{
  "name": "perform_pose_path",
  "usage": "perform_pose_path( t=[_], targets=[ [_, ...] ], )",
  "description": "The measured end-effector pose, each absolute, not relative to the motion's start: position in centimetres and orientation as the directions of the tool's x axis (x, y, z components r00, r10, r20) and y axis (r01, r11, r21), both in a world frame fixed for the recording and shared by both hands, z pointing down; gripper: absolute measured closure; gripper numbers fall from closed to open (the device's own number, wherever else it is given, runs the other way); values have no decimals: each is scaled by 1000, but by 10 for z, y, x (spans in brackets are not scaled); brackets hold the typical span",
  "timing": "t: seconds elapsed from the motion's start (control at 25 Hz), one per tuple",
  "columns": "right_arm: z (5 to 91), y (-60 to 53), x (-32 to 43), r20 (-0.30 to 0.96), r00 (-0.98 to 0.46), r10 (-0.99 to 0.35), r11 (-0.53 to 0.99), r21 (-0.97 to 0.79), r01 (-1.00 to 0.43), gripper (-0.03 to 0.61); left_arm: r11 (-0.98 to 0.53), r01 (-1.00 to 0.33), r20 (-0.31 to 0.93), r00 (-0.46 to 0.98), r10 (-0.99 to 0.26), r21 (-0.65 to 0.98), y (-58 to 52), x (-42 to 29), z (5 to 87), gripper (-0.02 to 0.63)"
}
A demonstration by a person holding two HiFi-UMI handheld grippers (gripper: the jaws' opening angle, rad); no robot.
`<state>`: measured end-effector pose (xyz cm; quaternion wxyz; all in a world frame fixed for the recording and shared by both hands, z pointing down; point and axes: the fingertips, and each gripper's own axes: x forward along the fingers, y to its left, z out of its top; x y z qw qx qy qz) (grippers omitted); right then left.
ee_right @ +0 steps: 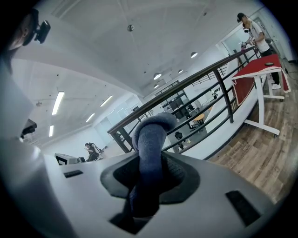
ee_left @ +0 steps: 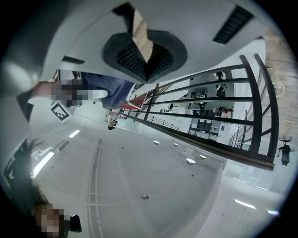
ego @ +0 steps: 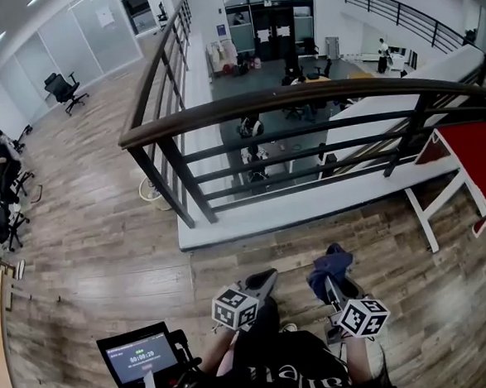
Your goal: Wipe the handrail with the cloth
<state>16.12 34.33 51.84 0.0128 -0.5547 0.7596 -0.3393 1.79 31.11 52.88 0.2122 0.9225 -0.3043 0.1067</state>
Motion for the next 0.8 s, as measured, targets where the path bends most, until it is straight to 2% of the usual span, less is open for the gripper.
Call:
perform_pose_path(
  t=[0.8],
  targets=[
    [531, 340, 154, 344, -392, -853, 153, -552, -819, 474, -712, -628, 342, 774, -532, 314, 308, 2, 541, 612]
  ],
)
